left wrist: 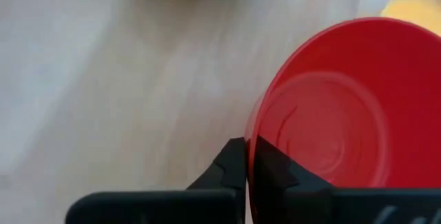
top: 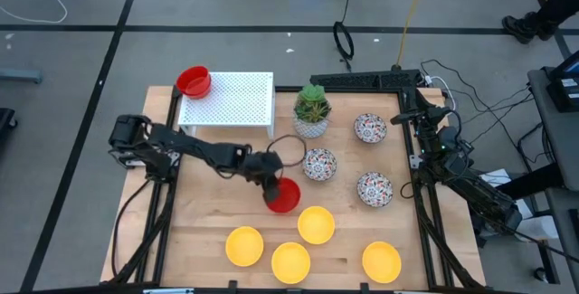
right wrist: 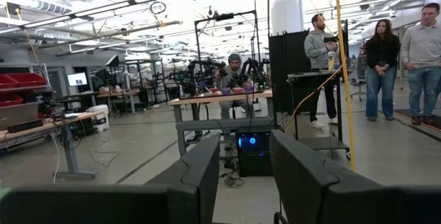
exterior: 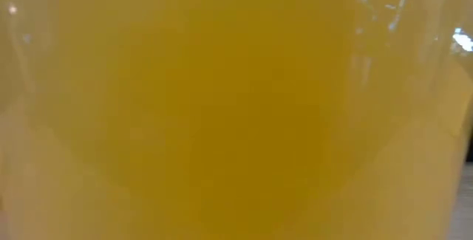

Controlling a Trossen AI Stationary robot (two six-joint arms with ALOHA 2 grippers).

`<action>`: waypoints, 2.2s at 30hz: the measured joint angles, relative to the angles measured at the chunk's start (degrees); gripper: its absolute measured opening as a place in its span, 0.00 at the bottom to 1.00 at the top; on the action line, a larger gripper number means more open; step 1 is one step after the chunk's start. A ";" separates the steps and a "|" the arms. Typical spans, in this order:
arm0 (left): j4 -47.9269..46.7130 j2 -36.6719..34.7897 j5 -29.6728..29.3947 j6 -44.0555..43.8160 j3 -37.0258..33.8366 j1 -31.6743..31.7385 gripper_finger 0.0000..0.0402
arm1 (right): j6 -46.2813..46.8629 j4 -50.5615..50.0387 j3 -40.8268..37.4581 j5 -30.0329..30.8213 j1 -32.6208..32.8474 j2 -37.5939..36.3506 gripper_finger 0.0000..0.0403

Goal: Pick & Place Mini bowls
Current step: Stack the red bowl on the red bowls on the shelf

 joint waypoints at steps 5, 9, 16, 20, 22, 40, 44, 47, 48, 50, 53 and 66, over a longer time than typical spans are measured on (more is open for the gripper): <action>-10.58 -5.45 -4.93 10.65 5.72 2.47 0.02 | 0.00 -0.03 0.00 0.02 0.01 0.04 0.29; -22.22 -11.12 -12.87 15.65 10.95 4.76 0.02 | 0.00 0.16 -0.01 0.01 0.01 0.29 0.29; -40.88 -22.39 -23.48 16.88 17.96 11.25 0.03 | 0.00 0.18 0.00 0.02 0.00 0.66 0.29; -44.32 -28.45 -30.82 15.29 19.00 18.06 0.02 | 0.00 0.05 -0.02 0.02 0.00 0.70 0.29; -45.01 -30.99 -33.78 14.73 19.00 22.03 0.03 | 0.00 0.02 0.00 0.00 0.00 0.70 0.29; -45.67 -30.06 -37.07 15.06 18.98 51.36 0.05 | 0.00 0.00 -0.01 0.01 0.00 0.72 0.29; -46.20 -28.00 -37.58 15.19 18.98 51.54 0.02 | -0.02 -0.02 -0.02 0.00 0.00 0.72 0.29; -46.90 -27.03 -37.29 15.37 18.87 51.63 0.03 | 0.00 -0.04 0.00 0.01 0.00 0.74 0.29; -46.82 -26.99 -37.61 15.35 18.89 51.67 0.04 | 0.00 0.00 -0.02 0.01 0.00 0.74 0.29; -46.89 -26.62 -38.01 15.35 18.98 51.79 0.06 | 0.00 -0.02 -0.01 0.01 0.00 0.74 0.29; -46.96 -26.30 -37.83 15.42 18.93 51.73 0.05 | 0.00 -0.02 0.00 0.02 0.01 0.74 0.29; -46.27 -26.82 -40.35 8.48 18.93 51.73 0.04 | 0.00 -0.02 -0.01 0.01 0.00 0.74 0.29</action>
